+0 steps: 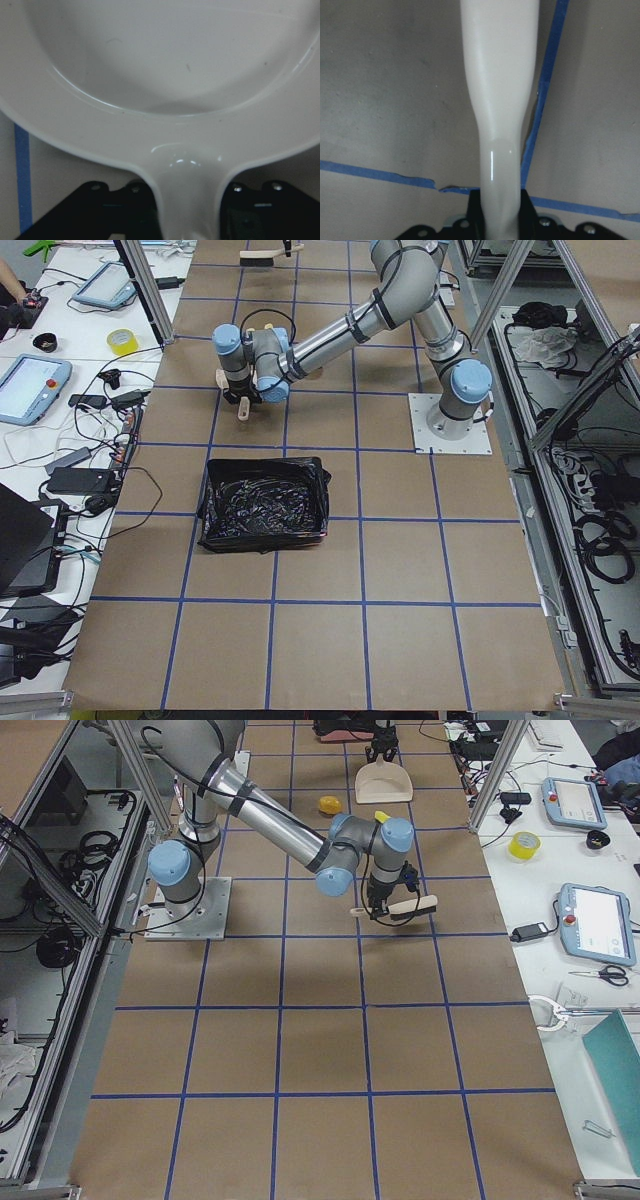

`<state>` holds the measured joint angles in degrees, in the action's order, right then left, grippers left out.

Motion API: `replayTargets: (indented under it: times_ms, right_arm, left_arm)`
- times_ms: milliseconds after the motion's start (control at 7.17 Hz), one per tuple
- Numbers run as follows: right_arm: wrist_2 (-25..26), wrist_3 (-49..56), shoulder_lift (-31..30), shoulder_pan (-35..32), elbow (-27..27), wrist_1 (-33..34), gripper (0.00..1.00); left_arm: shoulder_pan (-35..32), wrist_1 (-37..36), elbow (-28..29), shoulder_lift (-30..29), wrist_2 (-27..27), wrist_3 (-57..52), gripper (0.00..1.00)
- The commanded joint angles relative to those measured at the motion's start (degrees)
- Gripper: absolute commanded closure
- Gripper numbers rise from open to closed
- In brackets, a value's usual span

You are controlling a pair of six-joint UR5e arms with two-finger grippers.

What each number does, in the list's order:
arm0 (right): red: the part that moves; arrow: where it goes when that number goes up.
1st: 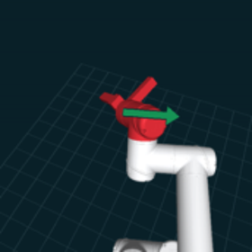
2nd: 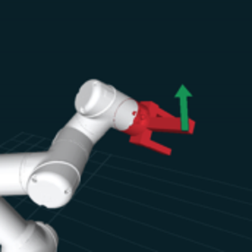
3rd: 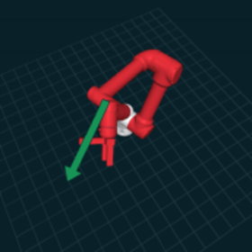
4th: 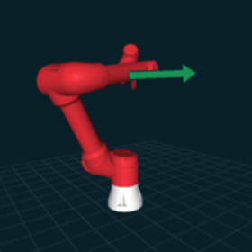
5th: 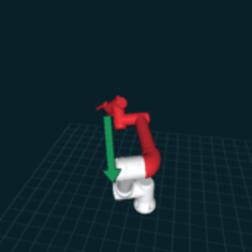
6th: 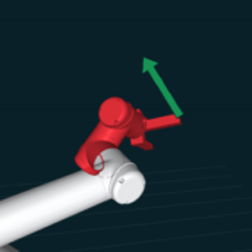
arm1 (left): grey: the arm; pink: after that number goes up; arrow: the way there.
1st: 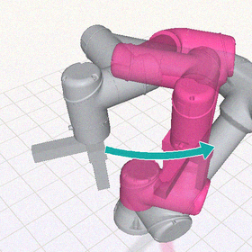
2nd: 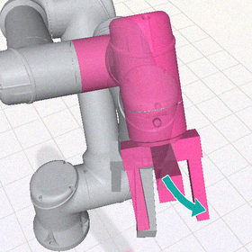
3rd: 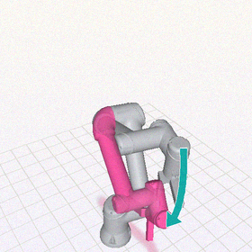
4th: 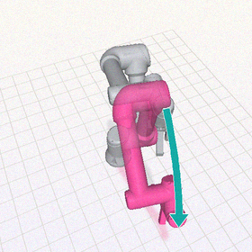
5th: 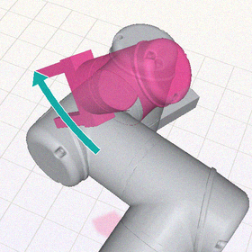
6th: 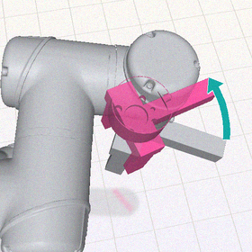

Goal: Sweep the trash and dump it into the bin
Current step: 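Close the right gripper on the white brush handle and lift it, then move the brush toward the sponge and foam piece while the left gripper holds the dustpan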

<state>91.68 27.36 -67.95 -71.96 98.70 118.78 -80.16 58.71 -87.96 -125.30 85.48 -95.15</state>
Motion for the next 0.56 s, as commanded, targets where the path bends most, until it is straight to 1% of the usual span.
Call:
replayTargets:
  times_ms: [0,139,279,418]
  right_arm:
    - [-0.3,-9.2,0.3,-7.6,-0.4,0.7,1.0]
    - [-0.4,-11.5,0.5,-10.1,-0.4,0.7,1.0]
    - [-1.3,-17.0,1.1,-12.1,-0.4,0.6,1.0]
    - [-1.5,-17.9,1.3,-14.3,-0.4,0.7,1.0]
  left_arm:
    - [0.0,0.1,0.1,0.0,-0.1,3.7,0.96]
    - [-0.1,0.1,0.1,0.1,0.1,3.8,0.96]
    - [-0.3,0.7,0.1,0.3,0.6,5.6,0.96]
    - [-0.6,0.8,-0.4,0.5,0.6,6.1,0.97]
